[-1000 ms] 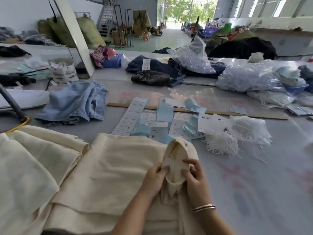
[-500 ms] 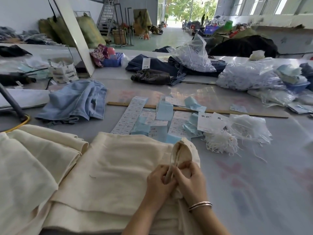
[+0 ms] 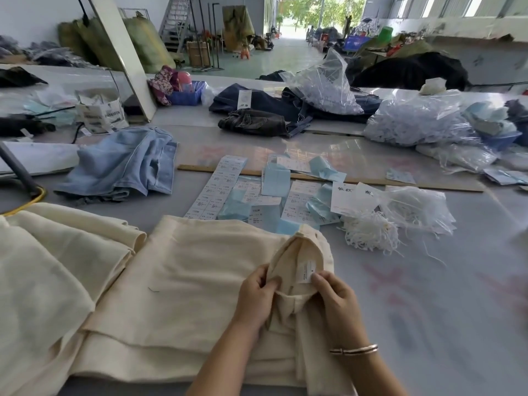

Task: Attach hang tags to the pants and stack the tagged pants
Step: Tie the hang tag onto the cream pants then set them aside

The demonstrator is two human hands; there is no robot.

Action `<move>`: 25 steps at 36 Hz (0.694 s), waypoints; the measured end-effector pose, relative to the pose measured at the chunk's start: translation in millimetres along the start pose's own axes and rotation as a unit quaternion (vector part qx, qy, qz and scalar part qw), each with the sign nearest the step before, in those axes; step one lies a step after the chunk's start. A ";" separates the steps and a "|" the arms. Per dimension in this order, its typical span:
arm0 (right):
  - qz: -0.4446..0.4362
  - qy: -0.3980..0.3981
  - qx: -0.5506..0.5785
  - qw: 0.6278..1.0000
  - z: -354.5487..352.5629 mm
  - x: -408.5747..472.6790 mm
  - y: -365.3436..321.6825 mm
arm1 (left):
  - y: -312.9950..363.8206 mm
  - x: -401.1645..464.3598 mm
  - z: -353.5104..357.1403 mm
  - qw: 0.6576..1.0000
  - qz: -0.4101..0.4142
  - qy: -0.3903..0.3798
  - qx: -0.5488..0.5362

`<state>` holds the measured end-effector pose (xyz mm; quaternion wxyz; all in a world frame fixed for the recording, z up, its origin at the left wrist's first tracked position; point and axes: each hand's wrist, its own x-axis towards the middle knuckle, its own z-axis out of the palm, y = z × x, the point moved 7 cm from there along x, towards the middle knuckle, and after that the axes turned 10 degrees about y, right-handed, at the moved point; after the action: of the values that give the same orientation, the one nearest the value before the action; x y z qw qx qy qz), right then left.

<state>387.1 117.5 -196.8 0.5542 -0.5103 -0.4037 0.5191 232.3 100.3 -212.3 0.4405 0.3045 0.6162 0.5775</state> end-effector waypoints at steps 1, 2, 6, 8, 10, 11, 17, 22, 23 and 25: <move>0.033 0.000 0.056 0.998 -1.4 -0.5 2.8 | -1.4 1.5 -0.3 1.000 -0.020 0.004 -0.019; 0.063 -0.003 0.105 0.992 -2.3 -1.2 5.8 | -2.8 2.7 0.0 0.998 -0.040 0.002 -0.038; 0.100 -0.029 0.177 0.979 -0.6 -4.3 7.8 | -5.0 4.6 0.1 0.991 -0.088 -0.020 -0.095; 0.104 -0.033 0.195 0.975 1.0 -5.6 5.9 | -4.8 4.7 -0.2 0.989 -0.097 -0.028 -0.111; 0.111 -0.035 0.209 0.971 1.7 -6.4 4.8 | -4.8 5.5 -0.5 0.988 -0.100 -0.028 -0.118; 0.115 -0.035 0.213 0.970 2.0 -6.6 4.9 | -4.6 5.6 -0.4 0.987 -0.101 -0.029 -0.121; 0.129 -0.023 0.230 0.964 0.8 -5.6 4.7 | -1.1 2.0 2.1 0.989 -0.090 -0.029 -0.111; 0.150 0.012 0.264 0.953 -21.9 2.3 6.6 | 9.2 -12.0 17.1 0.992 -0.022 -0.114 -0.045; 0.156 0.018 0.271 0.950 -31.4 5.8 4.2 | 12.2 -15.1 22.7 0.988 -0.012 -0.151 -0.031; 0.172 0.042 0.269 0.947 -57.1 15.0 -0.4 | 22.8 -12.2 26.6 0.982 0.062 -0.166 0.056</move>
<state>445.0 123.9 -206.4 0.5897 -0.4251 -0.1316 0.6739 258.2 104.7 -186.2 0.4826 0.4582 0.5459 0.5091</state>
